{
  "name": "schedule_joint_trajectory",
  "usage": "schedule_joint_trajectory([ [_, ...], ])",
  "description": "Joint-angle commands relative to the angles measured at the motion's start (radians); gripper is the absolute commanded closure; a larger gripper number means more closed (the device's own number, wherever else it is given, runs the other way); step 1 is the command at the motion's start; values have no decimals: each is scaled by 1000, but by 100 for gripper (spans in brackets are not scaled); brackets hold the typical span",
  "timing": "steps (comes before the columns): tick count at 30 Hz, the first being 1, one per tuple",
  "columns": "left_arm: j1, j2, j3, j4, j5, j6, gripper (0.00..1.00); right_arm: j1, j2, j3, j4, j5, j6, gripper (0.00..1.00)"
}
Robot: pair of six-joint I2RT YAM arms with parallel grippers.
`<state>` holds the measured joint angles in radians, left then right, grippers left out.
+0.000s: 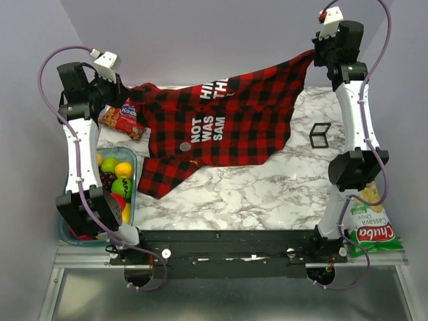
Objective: Remove the brooch from the garment
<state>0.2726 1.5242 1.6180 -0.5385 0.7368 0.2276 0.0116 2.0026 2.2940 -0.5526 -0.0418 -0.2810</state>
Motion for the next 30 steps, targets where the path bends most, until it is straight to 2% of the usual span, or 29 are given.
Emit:
schedule_joint_trajectory([
  [1,-4,-35,78,136,-69,-37,100,-7,-14,50,137,92,-18,99],
  [8,-35,-165,79,212,-154,10,100,-7,-94,53,230,157,0,99],
  [16,-44,-285,57,225,-174,85,100,-7,-217,32,247,184,-1,99],
  [25,-46,-453,13,252,-192,118,100,-7,-415,-119,232,157,-3,99],
  [30,-44,-570,-10,247,-203,133,100,-7,-600,-260,226,118,11,99],
])
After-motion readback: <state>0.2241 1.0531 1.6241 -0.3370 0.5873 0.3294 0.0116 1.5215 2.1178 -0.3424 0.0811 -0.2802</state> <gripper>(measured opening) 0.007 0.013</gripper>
